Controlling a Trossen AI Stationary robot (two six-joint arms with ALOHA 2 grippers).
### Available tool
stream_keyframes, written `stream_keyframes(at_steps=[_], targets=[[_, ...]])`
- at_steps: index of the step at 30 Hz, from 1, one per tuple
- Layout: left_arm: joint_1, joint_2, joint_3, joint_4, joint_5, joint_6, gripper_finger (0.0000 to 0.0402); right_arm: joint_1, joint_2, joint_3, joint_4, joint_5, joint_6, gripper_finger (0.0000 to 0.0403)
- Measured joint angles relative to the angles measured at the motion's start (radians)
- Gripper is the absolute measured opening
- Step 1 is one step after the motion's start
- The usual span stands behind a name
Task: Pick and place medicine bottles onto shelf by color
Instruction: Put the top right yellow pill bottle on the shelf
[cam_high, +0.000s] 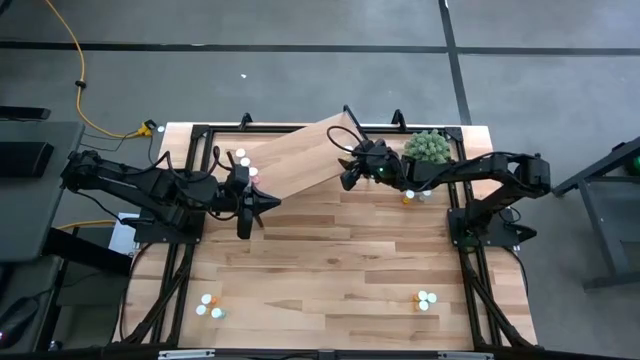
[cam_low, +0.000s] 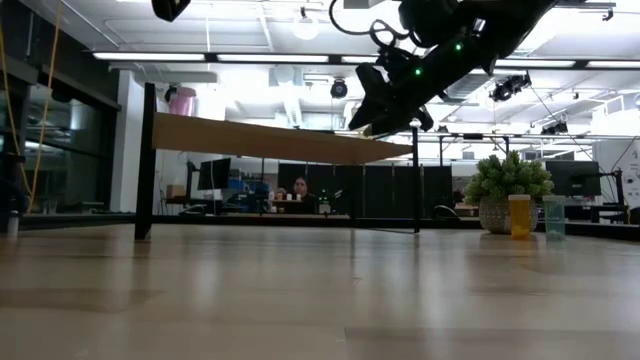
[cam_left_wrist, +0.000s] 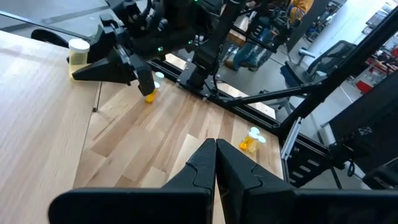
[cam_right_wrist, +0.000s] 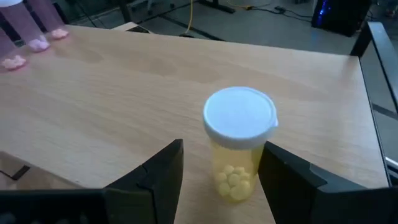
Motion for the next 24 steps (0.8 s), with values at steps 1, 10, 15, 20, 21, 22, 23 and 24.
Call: stream_keyframes(at_steps=[1,10,15,20,21,22,23,24], targets=[[0.0,0.0,0.0,0.0,0.0,0.0,0.0,0.0,0.0,0.0,0.007,0.002,-0.001,0.0188],[0.0,0.0,0.0,0.0,0.0,0.0,0.0,0.0,-0.002,0.0,0.036,0.02,-0.02,0.0143],[0.0,0.0,0.0,0.0,0.0,0.0,0.0,0.0,-0.002,0.0,0.039,0.02,-0.02,0.0102],[0.0,-0.021,0.0,0.009,0.054,0.0,0.0,0.0,-0.002,0.007,0.043,-0.008,-0.02,0.008],[0.0,-0.032,0.0,0.026,0.062,0.001,0.0,0.0,-0.002,0.014,0.042,-0.021,-0.02,0.008],[0.0,-0.048,0.0,0.031,0.064,0.009,0.0,0.001,-0.002,0.024,0.043,-0.038,-0.02,0.008],[0.0,-0.065,0.0,0.026,0.063,0.02,0.0,0.003,-0.002,0.037,0.042,-0.053,-0.021,0.0081],[0.0,-0.081,0.0,0.025,0.061,0.031,0.0,0.005,-0.002,0.054,0.043,-0.073,-0.031,0.0082]])
